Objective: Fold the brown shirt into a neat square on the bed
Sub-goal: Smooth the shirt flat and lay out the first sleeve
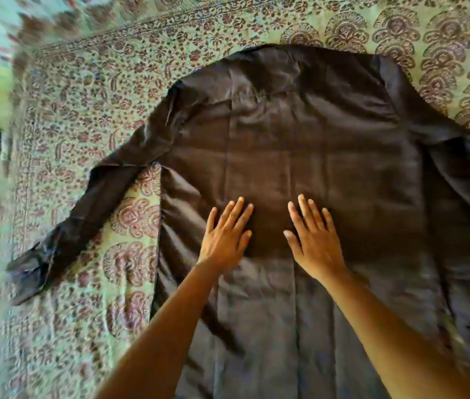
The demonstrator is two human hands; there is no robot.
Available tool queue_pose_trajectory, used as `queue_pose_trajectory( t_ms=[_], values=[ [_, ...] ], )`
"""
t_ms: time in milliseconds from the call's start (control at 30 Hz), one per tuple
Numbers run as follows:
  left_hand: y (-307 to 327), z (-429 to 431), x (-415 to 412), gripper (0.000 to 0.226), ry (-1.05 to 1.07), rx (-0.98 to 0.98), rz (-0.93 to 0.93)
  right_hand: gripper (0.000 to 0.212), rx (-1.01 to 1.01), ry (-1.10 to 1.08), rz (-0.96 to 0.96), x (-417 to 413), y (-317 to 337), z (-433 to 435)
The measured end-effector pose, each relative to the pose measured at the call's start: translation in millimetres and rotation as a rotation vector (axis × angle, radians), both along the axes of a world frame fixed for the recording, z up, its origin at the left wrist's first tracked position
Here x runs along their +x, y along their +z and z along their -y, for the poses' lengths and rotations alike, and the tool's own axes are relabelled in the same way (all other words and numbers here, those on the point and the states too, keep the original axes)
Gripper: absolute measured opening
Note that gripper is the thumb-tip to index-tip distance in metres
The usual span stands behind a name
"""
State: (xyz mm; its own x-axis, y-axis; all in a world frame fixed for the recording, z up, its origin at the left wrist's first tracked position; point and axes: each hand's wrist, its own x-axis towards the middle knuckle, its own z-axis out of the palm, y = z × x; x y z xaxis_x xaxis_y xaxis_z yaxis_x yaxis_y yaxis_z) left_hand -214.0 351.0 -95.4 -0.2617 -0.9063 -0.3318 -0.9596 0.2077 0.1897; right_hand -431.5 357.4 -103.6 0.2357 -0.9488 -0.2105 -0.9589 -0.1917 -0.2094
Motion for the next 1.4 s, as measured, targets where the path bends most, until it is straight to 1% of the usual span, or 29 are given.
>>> queue_pose_trajectory(
  t_ms=[67,133,200,233,267,300,333,400,433,467,500,533,667,767,800,833,867,933,967,1000,1033,1067,1167,1267,1333,1400],
  values=[
    [-5,-5,43,0.062,0.176,-0.022,0.04,0.06,0.007,-0.038,-0.026,3,-8,-5],
    [-8,-3,82,0.061,0.428,-0.054,0.064,0.06,0.008,-0.028,-0.054,0,-10,-5],
    [-8,1,105,0.057,0.66,-0.057,0.062,0.062,0.011,-0.02,-0.073,1,-9,-4],
    [-7,3,105,0.056,0.718,-0.08,0.057,0.063,0.011,-0.026,-0.076,2,-8,-3],
    [-5,6,98,0.057,0.719,-0.128,0.05,0.063,0.007,-0.032,-0.08,3,-9,-3],
    [-2,10,85,0.06,0.667,-0.181,0.032,0.064,0.002,-0.036,-0.084,3,-8,-4],
    [-2,14,71,0.062,0.568,-0.21,0.0,0.064,-0.006,-0.037,-0.089,4,-8,-4],
    [-3,25,40,0.063,0.274,-0.195,-0.061,0.062,-0.027,-0.034,-0.087,4,-8,-4],
    [-6,31,30,0.063,0.164,-0.174,-0.068,0.062,-0.033,-0.033,-0.084,4,-9,-4],
    [-9,38,29,0.063,0.111,-0.154,-0.065,0.061,-0.039,-0.034,-0.079,4,-9,-4],
    [-13,46,36,0.063,0.118,-0.149,-0.055,0.061,-0.048,-0.033,-0.076,6,-10,-4],
    [-18,54,49,0.063,0.179,-0.158,-0.042,0.061,-0.056,-0.033,-0.075,7,-11,-4],
    [-19,68,112,0.06,0.55,-0.127,0.075,0.061,-0.055,-0.045,-0.082,6,-11,-4],
    [-12,59,119,0.058,0.749,-0.148,0.057,0.06,-0.062,-0.048,-0.085,7,-11,-5],
    [-10,52,107,0.058,0.735,-0.192,0.047,0.06,-0.063,-0.045,-0.085,7,-11,-5],
    [-8,41,88,0.06,0.655,-0.238,0.025,0.06,-0.062,-0.043,-0.088,6,-11,-5],
    [-7,28,65,0.062,0.52,-0.254,-0.018,0.06,-0.06,-0.042,-0.092,6,-11,-5],
    [-7,-3,18,0.063,0.2,-0.206,-0.084,0.06,-0.053,-0.04,-0.099,5,-10,-5],
    [-8,-16,5,0.063,0.102,-0.173,-0.086,0.06,-0.052,-0.04,-0.099,5,-9,-5],
    [-11,-24,4,0.063,0.064,-0.146,-0.078,0.06,-0.053,-0.04,-0.095,6,-9,-5],
    [-14,-24,13,0.064,0.079,-0.122,-0.078,0.06,-0.054,-0.042,-0.091,6,-9,-5],
    [-16,-23,29,0.065,0.139,-0.122,-0.06,0.061,-0.054,-0.045,-0.087,6,-10,-5],
    [-14,-23,89,0.065,0.401,-0.115,0.073,0.061,-0.044,-0.047,-0.083,6,-12,-5],
    [-5,-34,121,0.06,0.628,-0.064,0.118,0.063,-0.013,-0.045,-0.075,5,-11,-4],
    [-1,-47,107,0.06,0.653,-0.097,0.117,0.065,0.004,-0.073,-0.07,5,-8,-7],
    [3,-66,67,0.062,0.513,-0.183,0.074,0.065,-0.008,-0.096,-0.05,5,-4,-22]
  ],
)
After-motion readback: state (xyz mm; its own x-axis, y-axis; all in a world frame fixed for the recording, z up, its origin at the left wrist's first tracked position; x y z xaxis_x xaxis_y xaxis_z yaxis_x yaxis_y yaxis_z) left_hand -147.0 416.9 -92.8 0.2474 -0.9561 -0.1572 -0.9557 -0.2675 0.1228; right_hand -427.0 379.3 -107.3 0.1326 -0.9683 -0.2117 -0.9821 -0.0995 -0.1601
